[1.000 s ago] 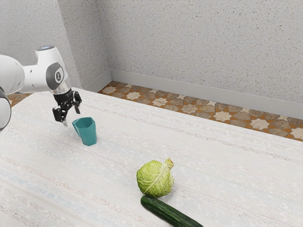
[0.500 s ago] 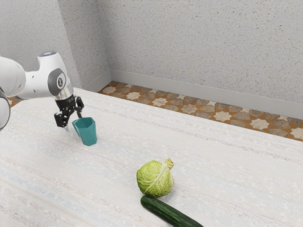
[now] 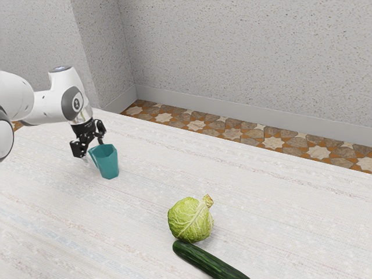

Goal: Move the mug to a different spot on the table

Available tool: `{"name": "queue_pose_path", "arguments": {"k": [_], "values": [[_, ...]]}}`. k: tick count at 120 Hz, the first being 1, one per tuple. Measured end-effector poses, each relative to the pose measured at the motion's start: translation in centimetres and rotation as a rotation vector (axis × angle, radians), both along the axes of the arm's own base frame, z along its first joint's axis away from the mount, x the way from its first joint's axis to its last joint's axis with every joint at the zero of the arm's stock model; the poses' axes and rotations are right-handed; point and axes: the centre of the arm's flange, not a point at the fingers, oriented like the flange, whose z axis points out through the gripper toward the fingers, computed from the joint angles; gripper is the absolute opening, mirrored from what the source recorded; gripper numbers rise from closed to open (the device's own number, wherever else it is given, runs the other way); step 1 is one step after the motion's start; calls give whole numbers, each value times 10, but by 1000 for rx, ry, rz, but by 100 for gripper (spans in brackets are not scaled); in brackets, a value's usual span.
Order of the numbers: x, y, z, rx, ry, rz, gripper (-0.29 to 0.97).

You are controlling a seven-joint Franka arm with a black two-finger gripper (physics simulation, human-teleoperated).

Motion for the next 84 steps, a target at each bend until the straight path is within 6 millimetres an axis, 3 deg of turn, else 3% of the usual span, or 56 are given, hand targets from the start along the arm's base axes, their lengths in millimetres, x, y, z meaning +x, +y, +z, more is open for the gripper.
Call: {"name": "queue_pose_path", "arguments": {"k": [84], "values": [[1,8,-15,1,-13,14,68]]}}
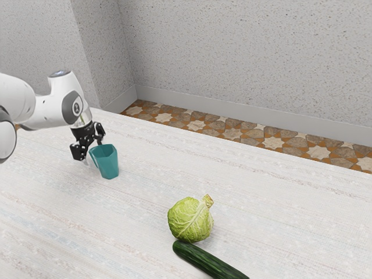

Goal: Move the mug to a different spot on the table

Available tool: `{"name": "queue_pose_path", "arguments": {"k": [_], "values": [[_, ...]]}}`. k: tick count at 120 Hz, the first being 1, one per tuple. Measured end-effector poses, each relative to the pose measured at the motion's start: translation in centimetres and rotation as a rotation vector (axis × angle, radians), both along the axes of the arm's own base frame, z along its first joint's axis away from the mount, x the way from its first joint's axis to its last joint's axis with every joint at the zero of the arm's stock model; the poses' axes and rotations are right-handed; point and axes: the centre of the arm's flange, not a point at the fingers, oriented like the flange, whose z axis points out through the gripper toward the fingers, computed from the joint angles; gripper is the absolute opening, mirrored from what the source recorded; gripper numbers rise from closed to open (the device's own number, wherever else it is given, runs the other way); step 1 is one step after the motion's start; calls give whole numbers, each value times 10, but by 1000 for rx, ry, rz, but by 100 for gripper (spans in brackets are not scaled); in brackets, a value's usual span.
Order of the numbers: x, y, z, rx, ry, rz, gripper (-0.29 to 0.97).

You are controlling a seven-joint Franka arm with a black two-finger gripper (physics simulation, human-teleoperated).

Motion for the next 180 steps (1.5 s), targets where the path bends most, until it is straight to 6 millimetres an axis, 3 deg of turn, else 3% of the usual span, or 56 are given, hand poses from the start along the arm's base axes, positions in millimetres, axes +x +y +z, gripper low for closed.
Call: {"name": "queue_pose_path", "arguments": {"k": [36,65,101,141,165,180], "values": [[2,0,-4,-4,-15,7,67],[4,-5,-1,-15,-31,13,33],[-7,-15,-6,-157,-59,113,13],[-25,-54,16,-287,-104,133,8],[-35,-72,18,-309,-99,111,6],[-51,-80,15,-323,-80,106,6]]}}
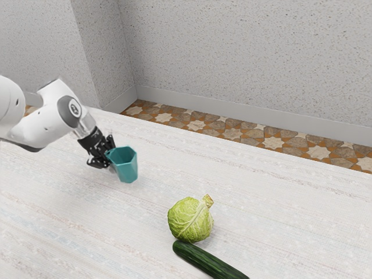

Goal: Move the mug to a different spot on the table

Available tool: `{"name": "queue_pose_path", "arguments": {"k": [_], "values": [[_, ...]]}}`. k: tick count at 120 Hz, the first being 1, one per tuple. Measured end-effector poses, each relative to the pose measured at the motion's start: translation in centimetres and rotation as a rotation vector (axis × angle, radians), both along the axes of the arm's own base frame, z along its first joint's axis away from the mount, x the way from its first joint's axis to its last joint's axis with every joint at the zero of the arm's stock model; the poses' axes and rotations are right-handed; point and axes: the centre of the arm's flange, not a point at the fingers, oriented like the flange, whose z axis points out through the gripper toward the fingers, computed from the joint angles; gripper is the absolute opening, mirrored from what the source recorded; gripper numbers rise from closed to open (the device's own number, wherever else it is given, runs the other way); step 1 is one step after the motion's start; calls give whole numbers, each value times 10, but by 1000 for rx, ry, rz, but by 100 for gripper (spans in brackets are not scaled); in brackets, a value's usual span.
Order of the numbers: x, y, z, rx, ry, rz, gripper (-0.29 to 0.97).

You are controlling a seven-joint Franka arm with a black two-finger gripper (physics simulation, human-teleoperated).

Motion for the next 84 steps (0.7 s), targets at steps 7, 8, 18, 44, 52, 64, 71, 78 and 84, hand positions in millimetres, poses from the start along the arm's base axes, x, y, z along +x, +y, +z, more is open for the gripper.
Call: {"name": "queue_pose_path", "arguments": {"k": [7,8,18,44,52,64,71,78,84], "values": [[-9,-5,-2,-7,10,-6,6],[-10,-6,-2,-8,11,-7,7],[-19,-13,-9,-17,30,-14,6],[-37,-19,-18,-37,56,-15,7],[-39,-20,-21,-40,61,-16,7],[-41,-25,-24,-48,67,-18,7],[-40,-29,-27,-53,68,-20,6],[-39,-30,-28,-55,67,-19,5],[-38,-29,-28,-56,64,-16,6]]}}
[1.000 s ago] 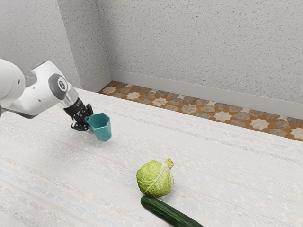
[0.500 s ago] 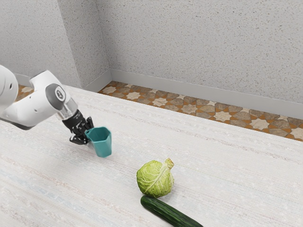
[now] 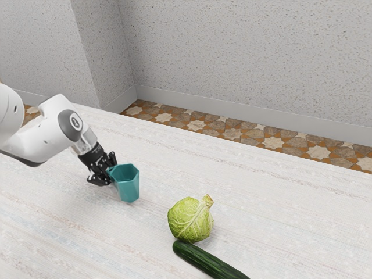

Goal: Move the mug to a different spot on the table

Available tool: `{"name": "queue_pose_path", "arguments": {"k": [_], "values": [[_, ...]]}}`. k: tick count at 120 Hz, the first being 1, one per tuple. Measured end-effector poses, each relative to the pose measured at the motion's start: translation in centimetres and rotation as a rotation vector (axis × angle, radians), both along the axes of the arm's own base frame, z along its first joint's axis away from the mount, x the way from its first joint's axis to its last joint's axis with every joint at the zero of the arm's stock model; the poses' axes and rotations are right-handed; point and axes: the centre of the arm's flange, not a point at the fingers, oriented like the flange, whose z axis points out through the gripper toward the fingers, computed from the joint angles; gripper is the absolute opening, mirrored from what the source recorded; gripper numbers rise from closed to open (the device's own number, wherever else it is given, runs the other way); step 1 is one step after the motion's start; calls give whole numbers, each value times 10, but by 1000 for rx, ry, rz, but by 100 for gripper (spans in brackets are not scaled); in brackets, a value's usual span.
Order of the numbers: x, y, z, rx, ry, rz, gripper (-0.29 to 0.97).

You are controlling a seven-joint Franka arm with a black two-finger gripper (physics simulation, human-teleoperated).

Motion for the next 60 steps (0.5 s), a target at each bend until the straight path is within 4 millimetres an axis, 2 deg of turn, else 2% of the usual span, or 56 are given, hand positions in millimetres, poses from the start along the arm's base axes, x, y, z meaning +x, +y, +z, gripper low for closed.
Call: {"name": "queue_pose_path", "arguments": {"k": [52,60], "values": [[1,5,-14,3,10,8,4],[1,6,-14,0,4,8,16]]}}
